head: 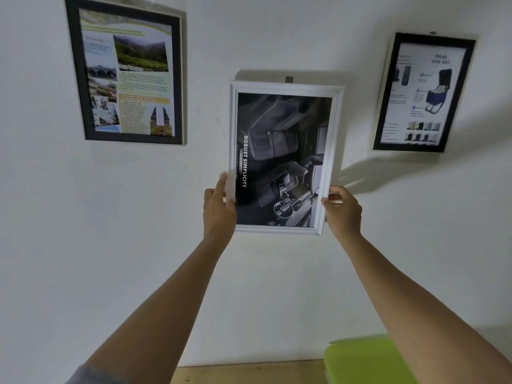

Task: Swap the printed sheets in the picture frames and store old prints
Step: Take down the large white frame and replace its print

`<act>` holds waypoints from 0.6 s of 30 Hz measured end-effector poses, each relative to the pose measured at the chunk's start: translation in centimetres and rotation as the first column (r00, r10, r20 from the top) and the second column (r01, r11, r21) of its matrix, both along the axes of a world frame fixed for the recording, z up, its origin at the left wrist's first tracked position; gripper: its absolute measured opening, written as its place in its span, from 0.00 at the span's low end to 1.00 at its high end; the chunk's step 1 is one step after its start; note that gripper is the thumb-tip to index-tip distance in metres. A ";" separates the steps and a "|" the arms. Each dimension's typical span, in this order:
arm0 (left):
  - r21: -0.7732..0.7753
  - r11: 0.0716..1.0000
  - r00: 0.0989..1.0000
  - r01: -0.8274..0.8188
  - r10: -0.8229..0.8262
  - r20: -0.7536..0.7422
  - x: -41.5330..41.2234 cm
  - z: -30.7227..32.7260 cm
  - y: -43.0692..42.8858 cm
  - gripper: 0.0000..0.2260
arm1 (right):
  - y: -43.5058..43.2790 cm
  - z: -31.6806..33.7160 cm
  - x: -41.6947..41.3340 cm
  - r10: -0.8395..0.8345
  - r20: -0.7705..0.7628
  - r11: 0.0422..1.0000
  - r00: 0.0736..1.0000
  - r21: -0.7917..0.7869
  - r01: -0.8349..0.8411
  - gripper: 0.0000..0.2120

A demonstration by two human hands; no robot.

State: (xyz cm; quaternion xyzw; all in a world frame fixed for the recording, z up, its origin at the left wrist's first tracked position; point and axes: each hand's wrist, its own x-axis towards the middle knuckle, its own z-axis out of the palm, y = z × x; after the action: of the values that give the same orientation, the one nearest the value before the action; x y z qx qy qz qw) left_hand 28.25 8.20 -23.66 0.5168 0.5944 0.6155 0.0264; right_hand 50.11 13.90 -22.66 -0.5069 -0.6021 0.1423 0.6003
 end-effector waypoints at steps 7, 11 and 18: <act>0.072 0.997 1.000 0.007 -0.008 0.020 1.8 2.3 -3.1 0.22 | -2.4 2.7 1.5 0.050 -0.117 0.991 0.992 0.133 -0.035 0.11; 0.098 0.995 0.999 0.034 -0.037 0.025 3.6 3.0 -7.0 0.23 | -5.0 2.7 3.5 0.153 -0.162 0.972 0.975 0.205 -0.118 0.15; 0.026 0.989 0.963 0.143 -0.145 0.225 7.2 -3.9 -14.5 0.21 | -13.3 -5.8 7.1 0.329 -0.211 0.940 0.921 0.167 -0.297 0.16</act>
State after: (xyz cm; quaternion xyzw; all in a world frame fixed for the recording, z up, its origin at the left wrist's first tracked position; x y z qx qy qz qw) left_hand 35.50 -6.26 -27.57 0.4853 0.5455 0.6696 0.1364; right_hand 57.24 0.61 -28.47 -0.3426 -0.6079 0.2555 0.6692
